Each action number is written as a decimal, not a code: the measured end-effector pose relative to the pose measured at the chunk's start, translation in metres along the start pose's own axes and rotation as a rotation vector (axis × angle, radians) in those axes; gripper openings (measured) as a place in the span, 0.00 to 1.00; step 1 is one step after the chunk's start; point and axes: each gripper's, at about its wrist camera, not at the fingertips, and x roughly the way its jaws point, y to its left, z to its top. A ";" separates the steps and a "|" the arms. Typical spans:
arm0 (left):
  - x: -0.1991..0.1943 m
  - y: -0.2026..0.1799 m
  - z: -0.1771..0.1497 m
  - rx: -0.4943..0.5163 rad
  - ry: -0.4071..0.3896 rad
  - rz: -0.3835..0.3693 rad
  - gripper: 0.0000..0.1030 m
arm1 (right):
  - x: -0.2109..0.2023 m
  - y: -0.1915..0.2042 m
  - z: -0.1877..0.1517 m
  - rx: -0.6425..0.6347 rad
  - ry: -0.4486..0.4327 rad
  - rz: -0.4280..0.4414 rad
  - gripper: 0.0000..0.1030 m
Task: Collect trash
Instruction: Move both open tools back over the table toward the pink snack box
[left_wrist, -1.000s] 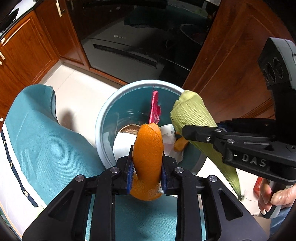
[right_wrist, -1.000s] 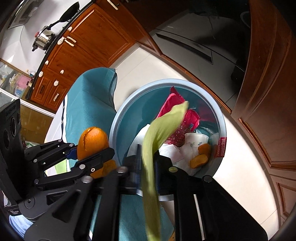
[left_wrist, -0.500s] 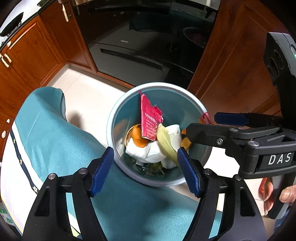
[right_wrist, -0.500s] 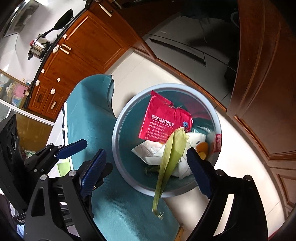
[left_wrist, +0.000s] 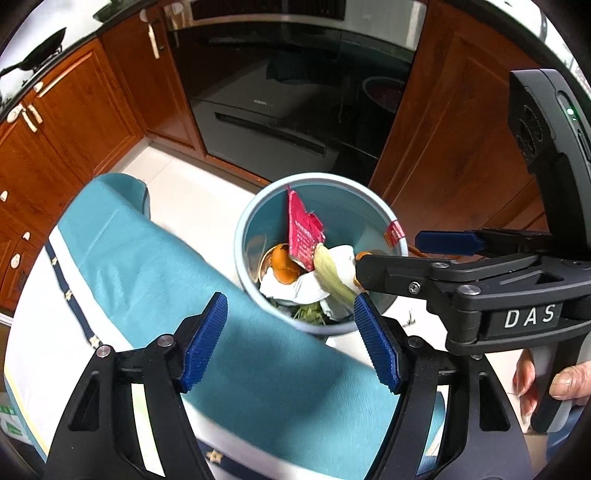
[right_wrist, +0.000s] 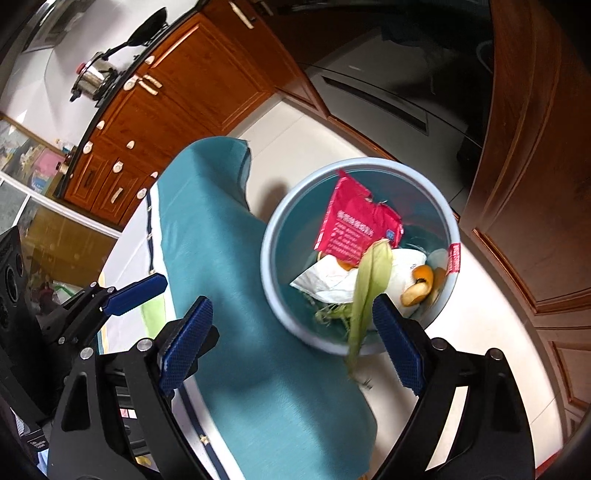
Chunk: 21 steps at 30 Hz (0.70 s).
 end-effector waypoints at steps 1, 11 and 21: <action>-0.006 0.001 -0.005 -0.002 -0.006 0.004 0.70 | -0.003 0.006 -0.003 -0.008 -0.001 0.002 0.82; -0.068 0.037 -0.072 -0.066 -0.061 0.062 0.70 | -0.024 0.082 -0.048 -0.127 -0.008 0.040 0.82; -0.132 0.106 -0.203 -0.196 -0.064 0.185 0.72 | -0.007 0.176 -0.117 -0.280 0.058 0.095 0.86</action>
